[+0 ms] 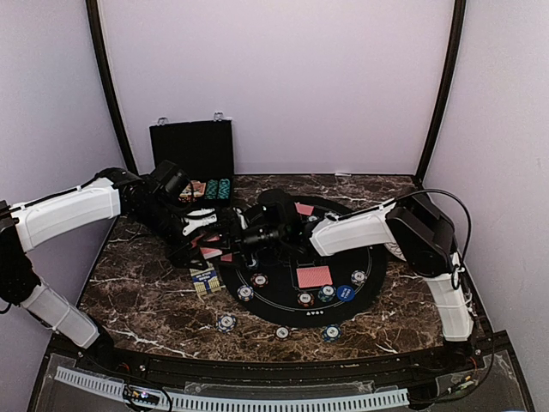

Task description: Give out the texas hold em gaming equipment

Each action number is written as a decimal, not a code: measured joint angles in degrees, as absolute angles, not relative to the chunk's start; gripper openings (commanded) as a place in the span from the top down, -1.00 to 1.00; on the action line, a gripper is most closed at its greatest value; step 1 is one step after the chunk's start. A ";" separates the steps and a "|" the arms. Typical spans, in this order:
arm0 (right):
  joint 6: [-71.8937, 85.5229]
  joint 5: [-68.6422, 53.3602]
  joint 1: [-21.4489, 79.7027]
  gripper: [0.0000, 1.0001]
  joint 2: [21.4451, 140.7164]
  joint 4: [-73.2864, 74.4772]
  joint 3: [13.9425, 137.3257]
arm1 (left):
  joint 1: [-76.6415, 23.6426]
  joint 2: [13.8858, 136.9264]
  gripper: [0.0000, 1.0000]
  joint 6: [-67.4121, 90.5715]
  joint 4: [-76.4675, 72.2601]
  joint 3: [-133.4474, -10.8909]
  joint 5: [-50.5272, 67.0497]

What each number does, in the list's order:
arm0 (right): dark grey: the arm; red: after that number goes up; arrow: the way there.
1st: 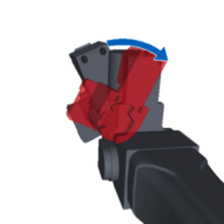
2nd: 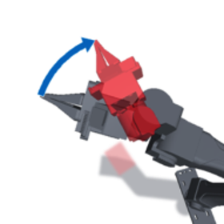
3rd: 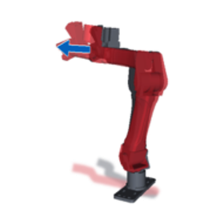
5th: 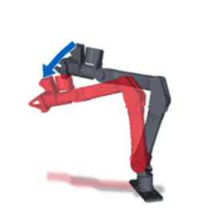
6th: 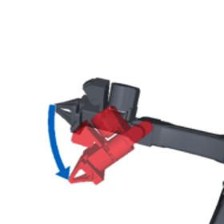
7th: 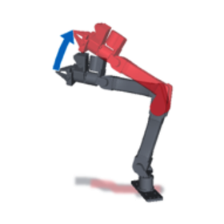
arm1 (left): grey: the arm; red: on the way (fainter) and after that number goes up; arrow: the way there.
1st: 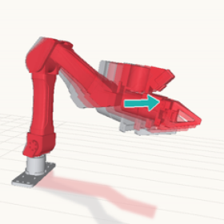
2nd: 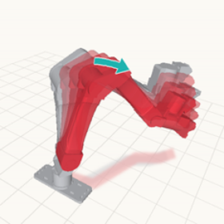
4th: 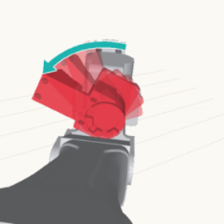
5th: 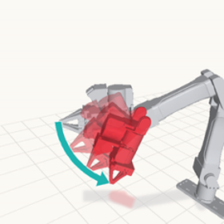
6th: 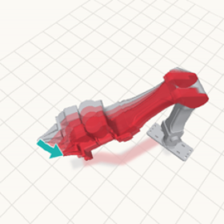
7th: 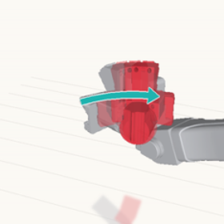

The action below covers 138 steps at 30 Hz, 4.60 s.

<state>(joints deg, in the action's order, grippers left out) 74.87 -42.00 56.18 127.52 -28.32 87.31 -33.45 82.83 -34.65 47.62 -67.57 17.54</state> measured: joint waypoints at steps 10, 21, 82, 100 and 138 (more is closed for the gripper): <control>74.06 -42.00 55.16 -0.28 126.08 -30.02 82.94 | -33.74 83.31 1.00 -34.68 48.01 -67.57 17.02; 72.25 -41.93 53.23 -0.10 121.60 -29.17 78.17 | -33.76 83.31 1.00 -34.68 48.18 -67.57 16.88; 68.77 -42.70 42.11 1.00 120.40 -22.00 76.53 | -33.76 83.07 1.00 -35.33 48.12 -67.57 15.14; 62.74 -38.46 44.21 1.00 133.75 -6.59 95.90 | -33.76 82.48 1.00 -35.35 48.12 -67.55 15.14; 47.81 -27.97 44.18 -0.17 131.11 16.19 99.42 | -33.76 82.48 1.00 -35.33 48.18 -67.55 15.38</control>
<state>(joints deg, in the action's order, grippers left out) 47.81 -27.97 44.18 131.11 16.19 99.42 -33.76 82.48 -35.33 48.18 -67.55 15.38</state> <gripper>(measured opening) 0.584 0.679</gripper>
